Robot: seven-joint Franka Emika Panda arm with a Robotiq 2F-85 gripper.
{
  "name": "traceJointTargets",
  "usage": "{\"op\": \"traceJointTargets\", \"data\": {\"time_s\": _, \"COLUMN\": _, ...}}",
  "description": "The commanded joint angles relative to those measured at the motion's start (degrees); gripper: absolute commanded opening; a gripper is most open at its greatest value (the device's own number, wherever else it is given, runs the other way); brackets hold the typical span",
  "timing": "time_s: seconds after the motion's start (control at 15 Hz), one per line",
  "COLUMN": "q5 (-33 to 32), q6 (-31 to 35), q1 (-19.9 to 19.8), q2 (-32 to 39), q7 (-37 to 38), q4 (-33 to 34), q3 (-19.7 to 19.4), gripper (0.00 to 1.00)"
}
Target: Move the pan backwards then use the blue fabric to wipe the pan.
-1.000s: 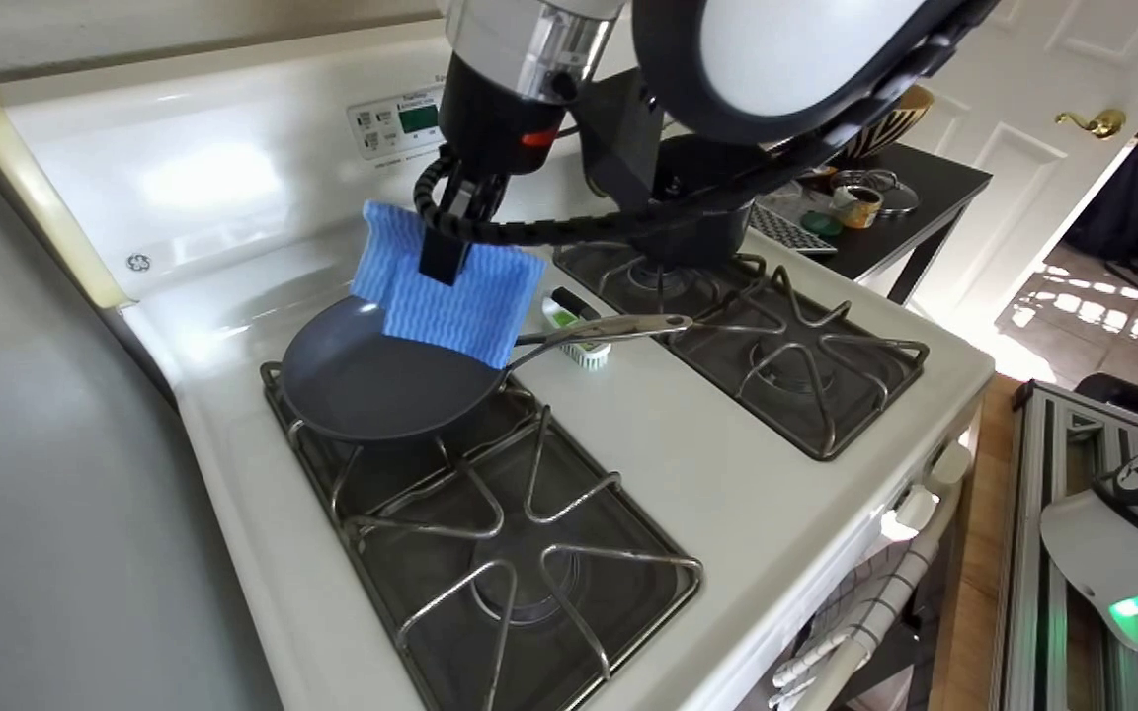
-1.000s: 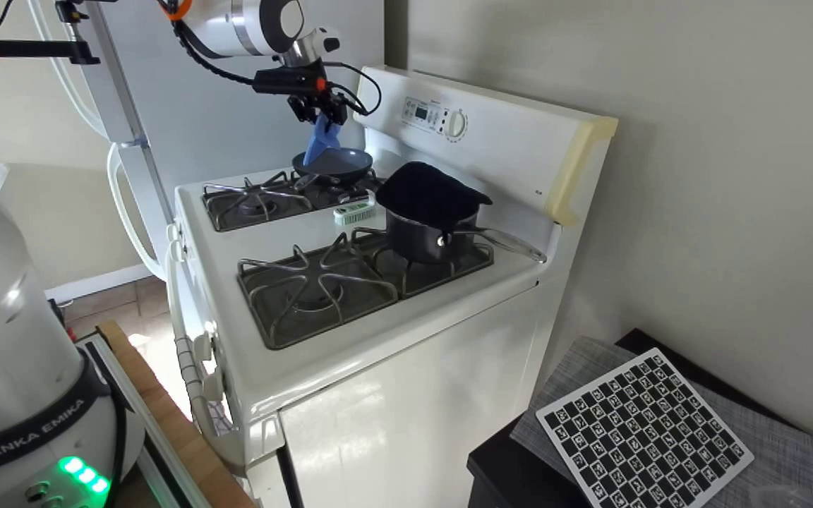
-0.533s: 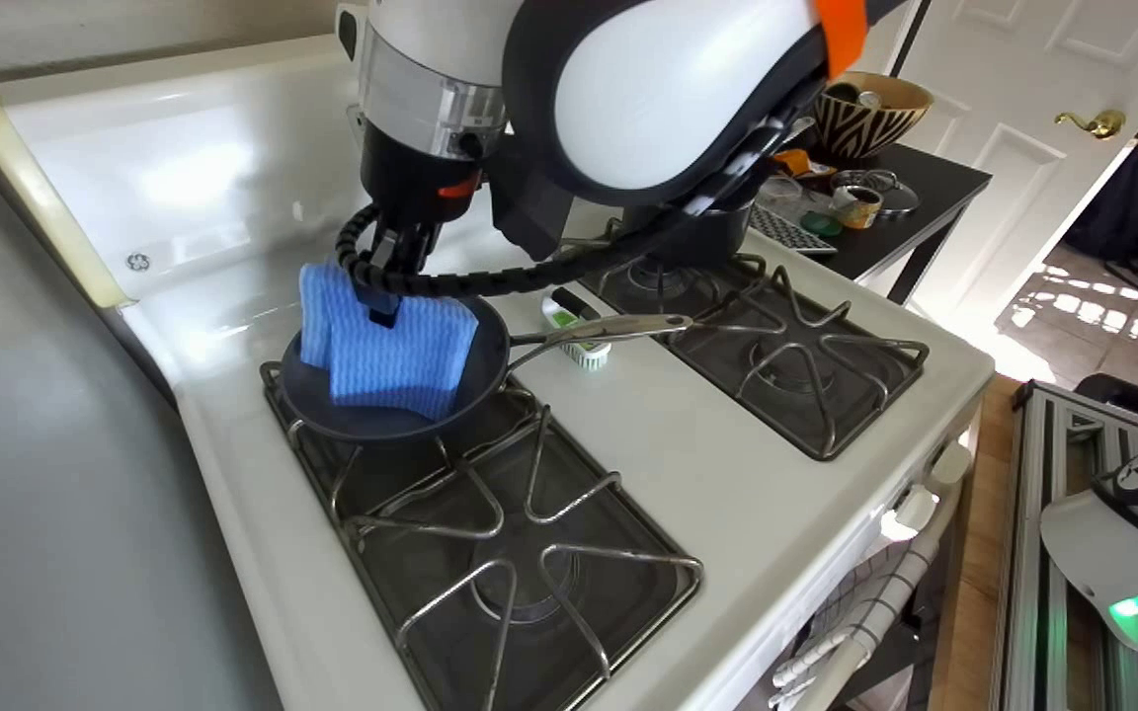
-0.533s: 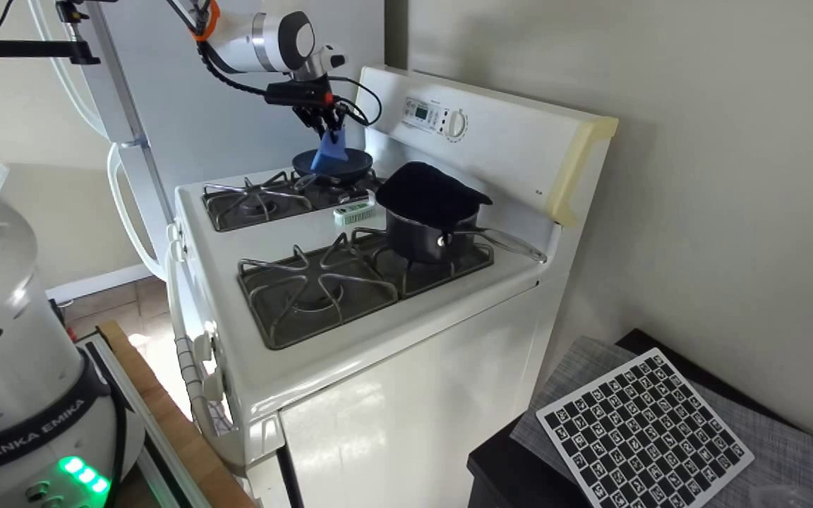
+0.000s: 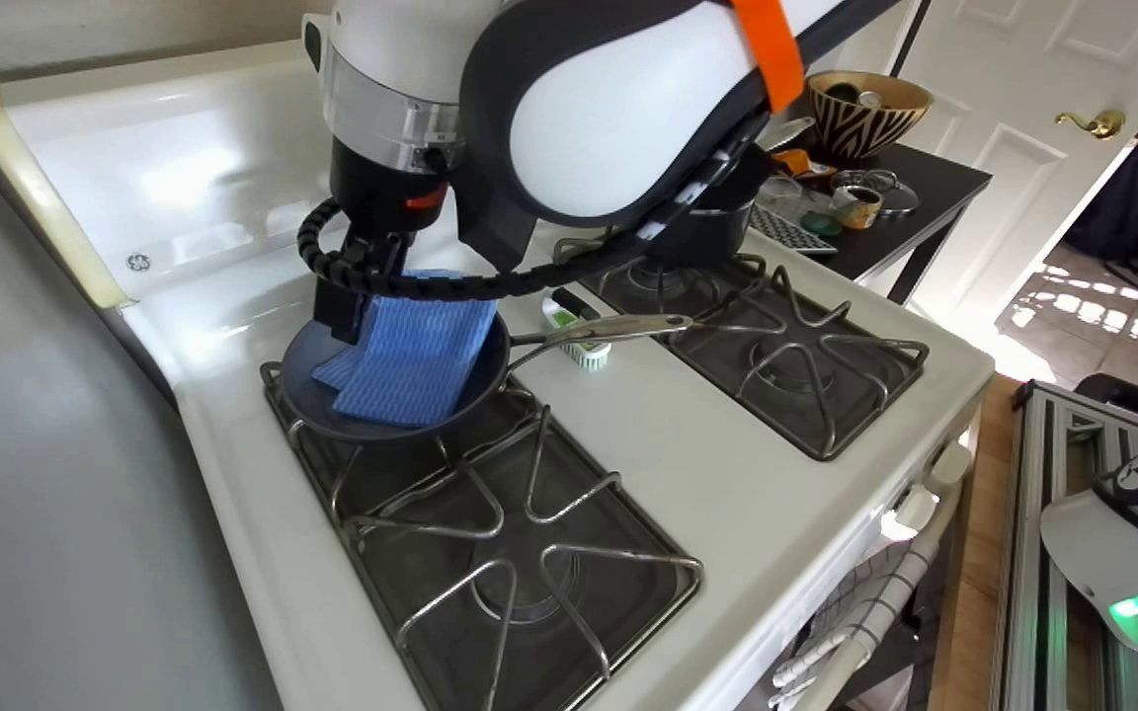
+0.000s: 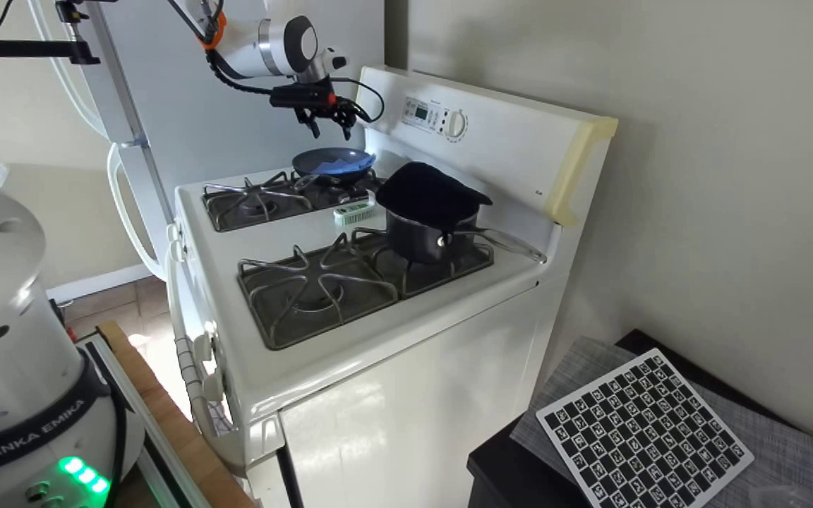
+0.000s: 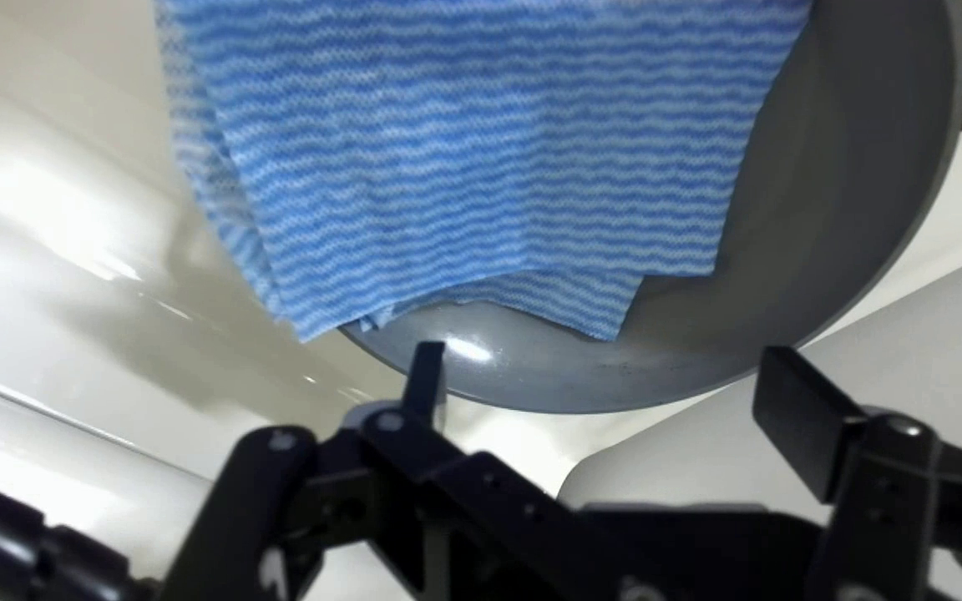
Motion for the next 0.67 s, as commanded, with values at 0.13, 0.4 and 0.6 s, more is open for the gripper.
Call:
{"op": "traceJointTargets", "data": {"time_s": 0.13, "q5": -1.4, "q6": -2.1, "q1": 1.5, "q2": 2.1, "q7": 1.4, "q4": 2.0, "q3": -1.4, "gripper": 1.0}}
{"op": "traceJointTargets", "data": {"time_s": 0.4, "q5": -1.9, "q6": -3.6, "q1": 1.5, "q2": 3.9, "q7": 1.5, "q4": 2.4, "q3": -2.2, "gripper": 0.59}}
{"op": "traceJointTargets", "data": {"time_s": 0.6, "q5": -2.0, "q6": -4.5, "q1": 1.5, "q2": 4.9, "q7": 1.1, "q4": 2.5, "q3": -2.7, "gripper": 0.34}}
